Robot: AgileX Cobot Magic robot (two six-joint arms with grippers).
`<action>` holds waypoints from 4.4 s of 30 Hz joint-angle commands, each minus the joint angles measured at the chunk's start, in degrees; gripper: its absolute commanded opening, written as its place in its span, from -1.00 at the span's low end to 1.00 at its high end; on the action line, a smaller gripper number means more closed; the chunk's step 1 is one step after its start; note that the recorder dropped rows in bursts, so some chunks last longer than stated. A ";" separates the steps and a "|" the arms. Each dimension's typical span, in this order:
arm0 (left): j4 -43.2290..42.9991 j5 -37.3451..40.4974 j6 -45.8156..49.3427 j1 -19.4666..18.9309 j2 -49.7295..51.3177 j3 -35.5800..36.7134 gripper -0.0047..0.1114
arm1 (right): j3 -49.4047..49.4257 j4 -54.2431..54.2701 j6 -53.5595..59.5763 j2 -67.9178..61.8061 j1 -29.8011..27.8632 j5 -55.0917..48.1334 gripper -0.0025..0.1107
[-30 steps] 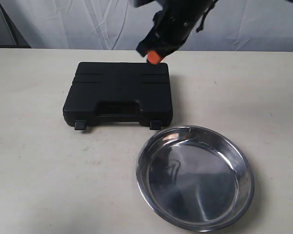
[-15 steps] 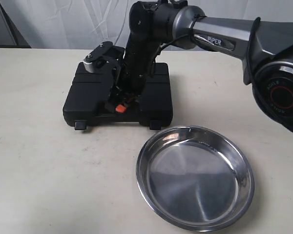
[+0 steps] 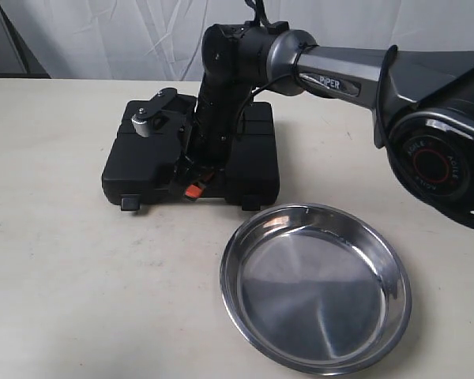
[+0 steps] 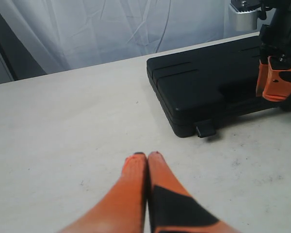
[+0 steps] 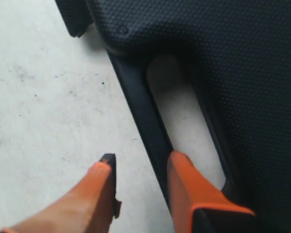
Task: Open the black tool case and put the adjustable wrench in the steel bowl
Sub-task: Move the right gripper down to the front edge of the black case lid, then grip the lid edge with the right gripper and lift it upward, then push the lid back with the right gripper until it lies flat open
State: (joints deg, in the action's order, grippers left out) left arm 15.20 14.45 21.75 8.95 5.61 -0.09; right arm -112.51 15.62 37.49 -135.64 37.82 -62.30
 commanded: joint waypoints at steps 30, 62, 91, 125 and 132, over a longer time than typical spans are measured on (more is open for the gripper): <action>0.23 -0.77 -0.21 0.37 -0.26 0.09 -0.91 | 0.19 -8.89 0.01 -1.15 0.10 -0.09 -0.62; 0.23 -0.77 -0.21 0.37 -0.26 0.09 -0.91 | 0.19 0.25 -0.23 12.14 0.10 10.20 -0.97; 0.23 -0.77 -0.21 0.37 -0.26 0.09 -0.91 | 0.19 4.48 -4.67 13.82 -13.54 16.36 -0.97; 0.23 -0.77 -0.21 0.37 -0.26 0.09 -0.91 | 0.19 -36.01 -25.71 13.27 -15.84 19.14 0.02; 0.23 -0.77 -0.21 0.37 -0.26 0.09 -0.91 | 0.19 -45.31 -32.05 14.46 -15.84 19.14 0.02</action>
State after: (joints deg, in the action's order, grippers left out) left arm 15.20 14.45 21.75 8.95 5.61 -0.09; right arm -112.54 -26.49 7.45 -122.38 22.34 -42.99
